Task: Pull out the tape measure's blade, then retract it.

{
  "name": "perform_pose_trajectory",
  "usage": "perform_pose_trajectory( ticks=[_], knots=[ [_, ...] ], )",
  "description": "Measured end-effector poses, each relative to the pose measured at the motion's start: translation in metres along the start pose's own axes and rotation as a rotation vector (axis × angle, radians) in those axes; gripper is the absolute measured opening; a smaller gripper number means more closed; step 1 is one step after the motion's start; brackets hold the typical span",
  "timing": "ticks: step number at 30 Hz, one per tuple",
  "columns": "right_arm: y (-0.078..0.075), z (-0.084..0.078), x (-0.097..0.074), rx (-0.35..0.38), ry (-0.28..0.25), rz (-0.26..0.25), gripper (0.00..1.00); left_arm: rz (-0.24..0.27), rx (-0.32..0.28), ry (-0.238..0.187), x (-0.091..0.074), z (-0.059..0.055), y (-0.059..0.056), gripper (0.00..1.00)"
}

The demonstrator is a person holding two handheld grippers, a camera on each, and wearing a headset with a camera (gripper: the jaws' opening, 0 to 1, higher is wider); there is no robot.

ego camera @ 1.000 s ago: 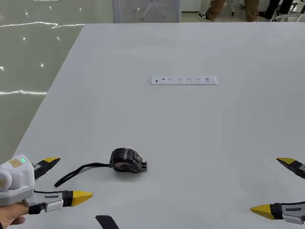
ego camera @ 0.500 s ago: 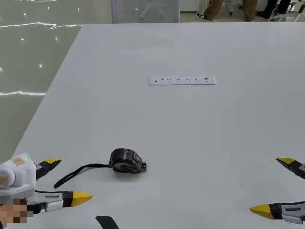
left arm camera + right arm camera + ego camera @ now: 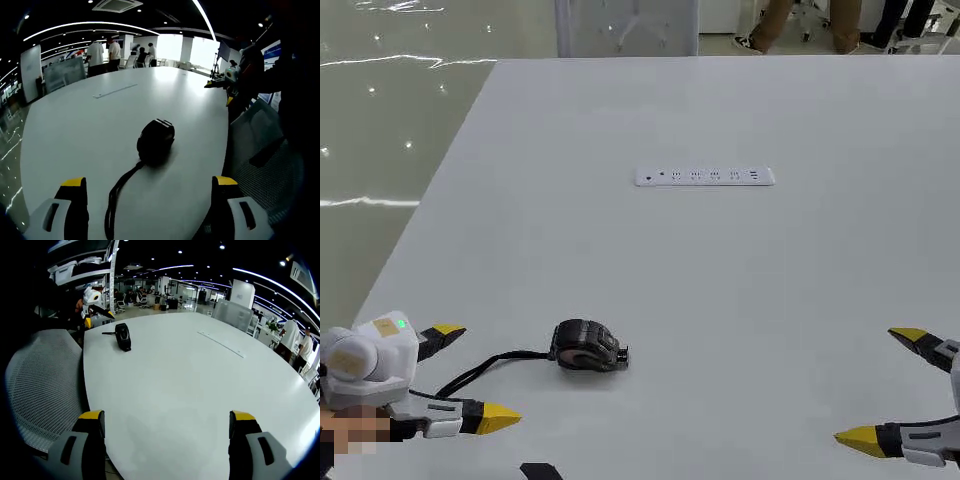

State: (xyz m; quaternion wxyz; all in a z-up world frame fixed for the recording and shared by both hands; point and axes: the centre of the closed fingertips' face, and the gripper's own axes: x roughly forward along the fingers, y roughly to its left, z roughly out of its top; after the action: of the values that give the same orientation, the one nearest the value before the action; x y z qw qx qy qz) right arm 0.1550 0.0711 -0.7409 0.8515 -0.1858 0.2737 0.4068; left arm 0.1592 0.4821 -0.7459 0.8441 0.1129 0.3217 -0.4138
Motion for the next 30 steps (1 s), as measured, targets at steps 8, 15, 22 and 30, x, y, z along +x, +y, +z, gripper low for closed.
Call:
perform_pose_trajectory(
  ticks=[8,15,22,30],
  knots=[
    [0.011,0.023,0.021,-0.055,-0.031,0.069,1.0,-0.11,0.165,0.116,0.017,0.018,-0.003,0.99],
    [0.013,0.036,0.036,-0.09,-0.039,0.104,1.0,-0.201,0.308,0.222,0.03,0.03,-0.005,0.98],
    [0.021,0.048,0.055,-0.136,-0.039,0.149,1.0,-0.268,0.479,0.342,0.037,0.039,0.004,0.93],
    [0.035,0.065,0.086,-0.138,-0.051,0.22,1.0,-0.334,0.508,0.373,0.06,0.05,-0.009,0.86]
  ],
)
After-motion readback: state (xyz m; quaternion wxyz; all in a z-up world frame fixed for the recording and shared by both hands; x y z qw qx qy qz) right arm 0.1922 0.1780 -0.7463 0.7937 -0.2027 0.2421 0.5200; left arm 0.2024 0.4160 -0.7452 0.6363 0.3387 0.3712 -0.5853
